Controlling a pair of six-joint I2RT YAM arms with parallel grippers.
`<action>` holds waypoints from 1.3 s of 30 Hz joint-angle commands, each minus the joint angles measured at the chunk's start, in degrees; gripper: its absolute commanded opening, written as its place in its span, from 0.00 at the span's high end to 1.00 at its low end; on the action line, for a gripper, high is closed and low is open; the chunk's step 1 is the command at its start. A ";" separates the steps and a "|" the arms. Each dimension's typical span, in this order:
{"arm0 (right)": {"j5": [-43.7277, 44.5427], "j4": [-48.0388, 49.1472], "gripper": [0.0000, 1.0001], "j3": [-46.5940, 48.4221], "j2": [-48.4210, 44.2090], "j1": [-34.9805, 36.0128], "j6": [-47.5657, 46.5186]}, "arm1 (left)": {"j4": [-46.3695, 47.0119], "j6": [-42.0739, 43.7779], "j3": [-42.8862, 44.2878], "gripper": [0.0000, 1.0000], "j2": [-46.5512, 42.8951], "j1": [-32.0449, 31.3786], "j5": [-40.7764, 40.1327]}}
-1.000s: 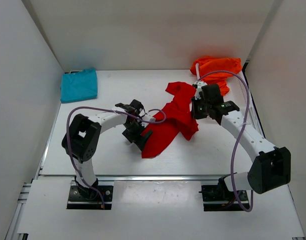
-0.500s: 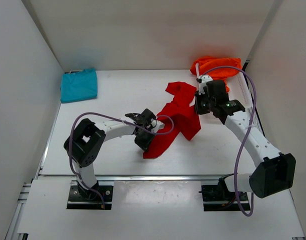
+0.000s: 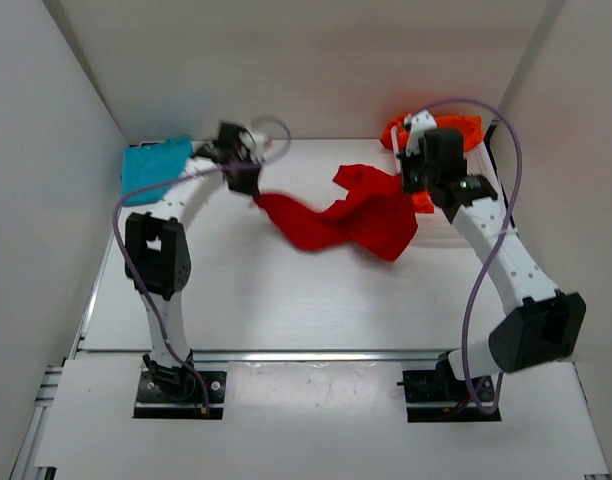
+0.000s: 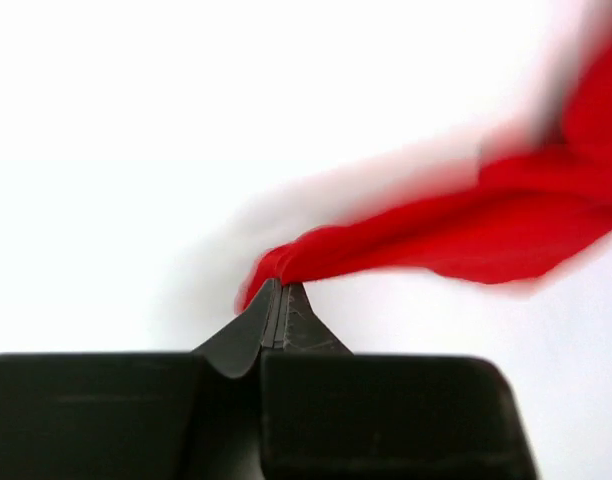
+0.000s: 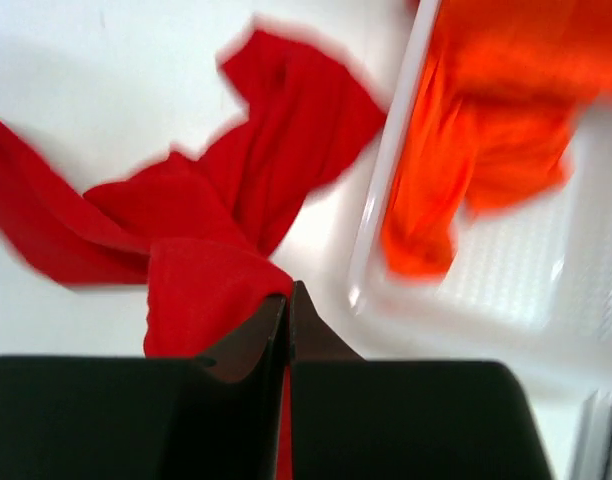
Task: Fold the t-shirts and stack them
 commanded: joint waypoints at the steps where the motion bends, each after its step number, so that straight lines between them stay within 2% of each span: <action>1: 3.66 11.12 1.00 14.74 4.73 0.00 -8.18 | -7.60 5.71 27.60 1.00 2.86 10.97 -4.57; 2: 3.39 13.05 1.00 16.96 7.18 -0.10 -8.27 | -8.06 7.11 37.37 1.00 4.02 11.86 -5.81; 4: 6.19 14.91 1.00 26.69 11.58 0.43 -12.12 | -6.94 9.83 46.21 1.00 4.91 14.49 -8.44; 5: 7.94 16.40 1.00 28.57 12.29 0.87 -14.66 | -5.97 11.85 46.52 1.00 3.96 14.77 -10.20; 6: 8.74 18.07 1.00 31.46 13.60 0.96 -15.64 | -2.56 13.96 44.87 1.00 0.81 14.94 -10.82; 9: 9.80 18.52 1.00 34.30 13.01 1.48 -17.31 | 7.98 18.98 23.83 1.00 -10.68 14.77 -12.50; 11: 11.20 18.00 1.00 31.59 10.99 3.67 -18.90 | 8.72 20.74 17.56 1.00 -15.11 14.60 -12.15; 14: 11.83 16.25 1.00 22.63 5.63 8.84 -21.18 | 4.96 21.37 10.08 1.00 -20.99 16.25 -11.18; 16: 16.11 14.14 1.00 14.13 0.55 12.45 -23.03 | 3.98 21.19 5.59 1.00 -23.98 17.83 -11.18; 18: 18.24 12.39 1.00 8.30 -3.07 15.80 -21.19 | 2.05 21.62 1.19 1.00 -26.89 20.47 -10.92; 21: 18.68 5.80 1.00 1.62 -7.82 17.48 -13.30 | -1.64 23.47 -4.00 1.00 -31.55 22.50 -12.05; 26: 10.09 -0.63 1.00 -8.04 -14.85 13.10 2.51 | -5.94 23.21 -9.89 1.00 -34.64 25.92 -12.06; 28: 1.94 -0.47 1.00 -11.99 -15.56 10.81 5.77 | -6.74 23.39 -13.14 1.00 -34.46 26.11 -11.36; 30: -3.10 2.94 1.00 -15.00 -14.25 7.83 5.44 | -6.49 22.34 -15.87 1.00 -32.89 23.14 -11.54; 32: -9.76 9.00 1.00 -13.27 -7.95 4.24 4.13 | -6.66 21.11 -13.35 1.00 -27.20 19.63 -11.45; 33: -11.01 10.77 1.00 -11.86 -5.57 0.82 4.56 | -6.92 20.23 -8.89 1.00 -22.73 16.21 -11.10; 34: -12.68 13.40 1.00 -6.97 0.11 -0.61 4.82 | -7.18 19.44 -1.37 1.00 -20.16 15.22 -11.18; 35: -12.61 14.99 1.00 0.21 6.52 -3.06 4.91 | -8.41 18.65 3.76 1.00 -13.61 13.64 -11.09; 36: -11.39 14.75 1.00 10.64 13.11 -4.39 5.09 | -11.46 17.68 17.82 1.00 -5.89 12.06 -11.62; 37: -8.33 13.00 1.00 16.57 16.40 -5.10 4.92 | -13.49 16.72 37.10 1.00 -1.72 10.83 -14.06; 38: -4.90 11.77 1.00 29.08 22.35 -4.85 4.13 | -16.56 16.71 48.17 1.00 7.54 10.12 -16.08; 39: -3.74 11.41 1.00 40.34 27.02 -4.58 0.82 | -14.50 18.80 65.68 1.00 12.94 8.28 -21.85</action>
